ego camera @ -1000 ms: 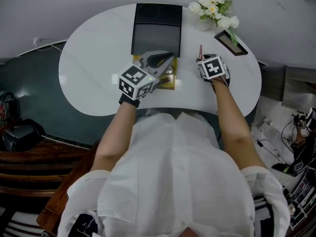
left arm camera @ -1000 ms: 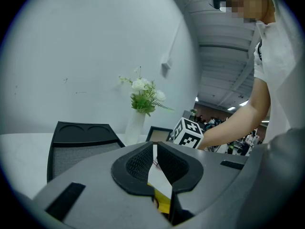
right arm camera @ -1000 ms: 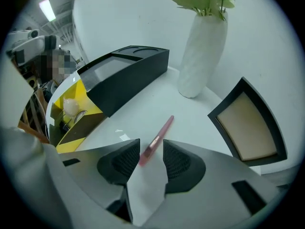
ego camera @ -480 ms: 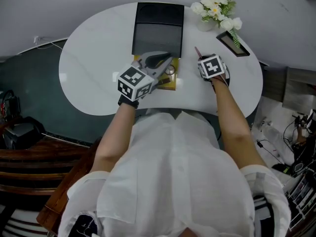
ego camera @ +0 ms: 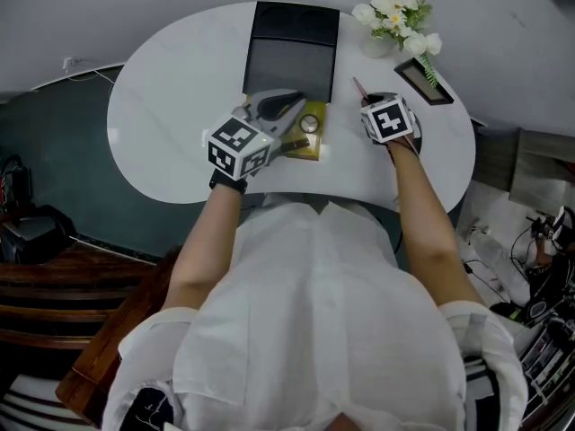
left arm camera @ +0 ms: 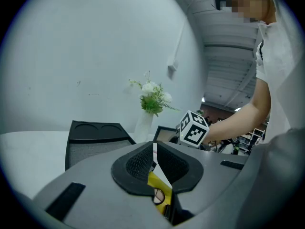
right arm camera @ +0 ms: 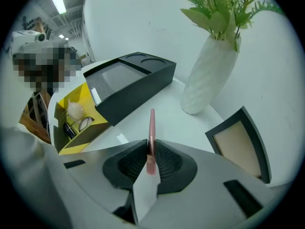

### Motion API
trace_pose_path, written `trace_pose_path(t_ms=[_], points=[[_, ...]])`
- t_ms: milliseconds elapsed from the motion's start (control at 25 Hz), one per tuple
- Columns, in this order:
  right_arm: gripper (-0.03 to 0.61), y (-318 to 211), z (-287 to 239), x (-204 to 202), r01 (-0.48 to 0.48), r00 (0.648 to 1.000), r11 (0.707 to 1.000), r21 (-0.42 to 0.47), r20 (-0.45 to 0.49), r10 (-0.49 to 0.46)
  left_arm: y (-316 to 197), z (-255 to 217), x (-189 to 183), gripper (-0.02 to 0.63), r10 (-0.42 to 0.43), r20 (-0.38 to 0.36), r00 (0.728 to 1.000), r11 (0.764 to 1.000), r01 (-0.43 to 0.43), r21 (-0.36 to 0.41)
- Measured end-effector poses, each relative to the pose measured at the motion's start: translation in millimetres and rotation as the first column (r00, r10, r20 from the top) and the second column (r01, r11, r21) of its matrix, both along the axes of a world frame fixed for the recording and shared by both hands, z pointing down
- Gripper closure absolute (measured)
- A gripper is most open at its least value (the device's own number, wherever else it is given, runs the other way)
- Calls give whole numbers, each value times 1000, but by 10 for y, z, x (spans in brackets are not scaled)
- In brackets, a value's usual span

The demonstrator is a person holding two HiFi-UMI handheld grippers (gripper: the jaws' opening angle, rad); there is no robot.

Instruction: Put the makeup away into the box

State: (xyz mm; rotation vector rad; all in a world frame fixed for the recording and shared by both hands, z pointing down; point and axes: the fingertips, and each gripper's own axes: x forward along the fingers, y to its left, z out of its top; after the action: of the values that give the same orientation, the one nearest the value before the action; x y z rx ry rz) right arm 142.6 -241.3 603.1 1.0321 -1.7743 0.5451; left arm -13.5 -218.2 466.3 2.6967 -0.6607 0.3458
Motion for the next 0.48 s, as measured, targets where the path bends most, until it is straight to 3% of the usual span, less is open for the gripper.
trace_pose_path(t_ms=[240,480], points=[[526,-61,-349,-220,77,997,995,69,12,-78,18,-52,-223,592,-67,-7,998,998,67,14],[526,-46,-701,-643,218,975,967,130,10,-221,38,-85,-503,592,-144,-18,989,989,145,22]])
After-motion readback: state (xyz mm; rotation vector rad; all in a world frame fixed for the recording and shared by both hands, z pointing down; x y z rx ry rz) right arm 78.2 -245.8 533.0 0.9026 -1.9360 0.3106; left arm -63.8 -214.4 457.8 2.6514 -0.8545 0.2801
